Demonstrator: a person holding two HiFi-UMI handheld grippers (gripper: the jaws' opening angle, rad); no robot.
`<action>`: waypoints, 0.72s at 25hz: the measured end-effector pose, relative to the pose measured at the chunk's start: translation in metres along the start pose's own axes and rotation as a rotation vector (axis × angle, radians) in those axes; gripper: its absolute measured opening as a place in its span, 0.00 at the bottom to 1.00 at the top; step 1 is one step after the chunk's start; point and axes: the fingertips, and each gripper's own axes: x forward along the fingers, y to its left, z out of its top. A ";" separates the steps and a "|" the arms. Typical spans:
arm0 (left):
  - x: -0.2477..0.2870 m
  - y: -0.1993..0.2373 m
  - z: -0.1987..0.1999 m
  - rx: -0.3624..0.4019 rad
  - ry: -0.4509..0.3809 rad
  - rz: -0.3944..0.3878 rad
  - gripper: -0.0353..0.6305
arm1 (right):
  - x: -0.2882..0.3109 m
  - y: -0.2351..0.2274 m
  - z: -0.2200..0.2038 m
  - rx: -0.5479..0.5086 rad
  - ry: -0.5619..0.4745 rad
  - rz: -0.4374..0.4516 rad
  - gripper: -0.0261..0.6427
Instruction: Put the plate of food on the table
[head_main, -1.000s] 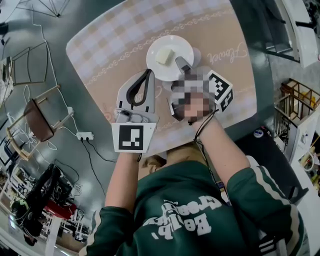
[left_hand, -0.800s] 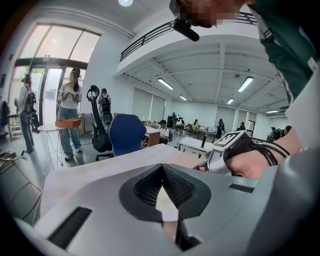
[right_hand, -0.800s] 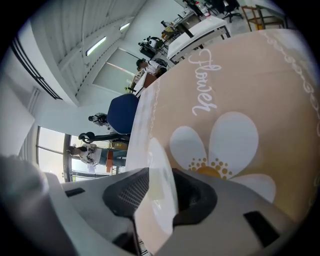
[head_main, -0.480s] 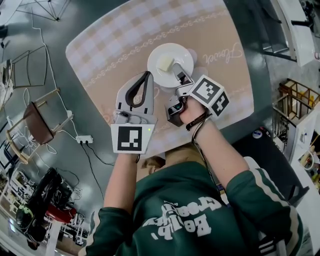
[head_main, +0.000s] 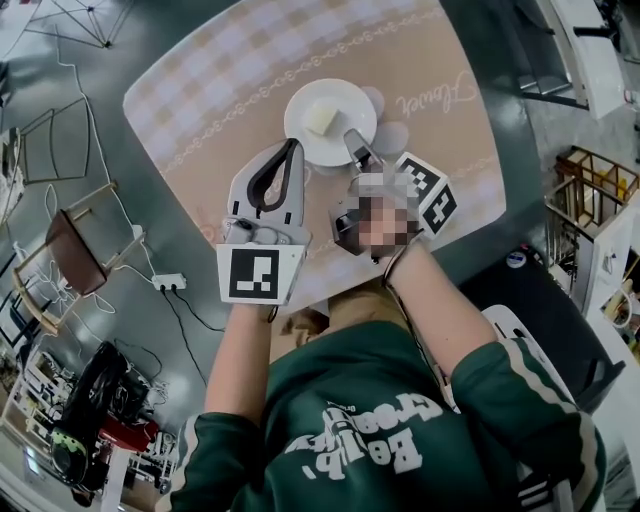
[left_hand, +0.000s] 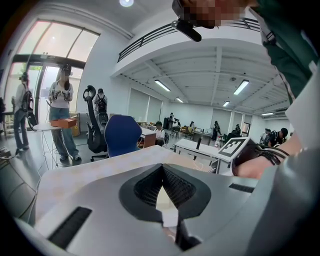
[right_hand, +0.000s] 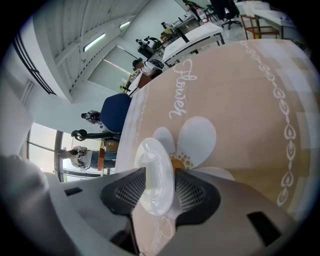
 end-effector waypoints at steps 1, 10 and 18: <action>-0.001 -0.001 0.000 -0.001 -0.002 -0.001 0.07 | -0.002 -0.002 -0.001 0.000 -0.001 0.000 0.30; -0.007 -0.007 -0.010 -0.007 -0.003 -0.005 0.07 | -0.011 -0.018 -0.007 0.008 -0.009 -0.001 0.30; -0.018 -0.008 -0.011 -0.033 -0.020 -0.005 0.07 | -0.019 -0.023 -0.010 0.001 -0.014 0.018 0.30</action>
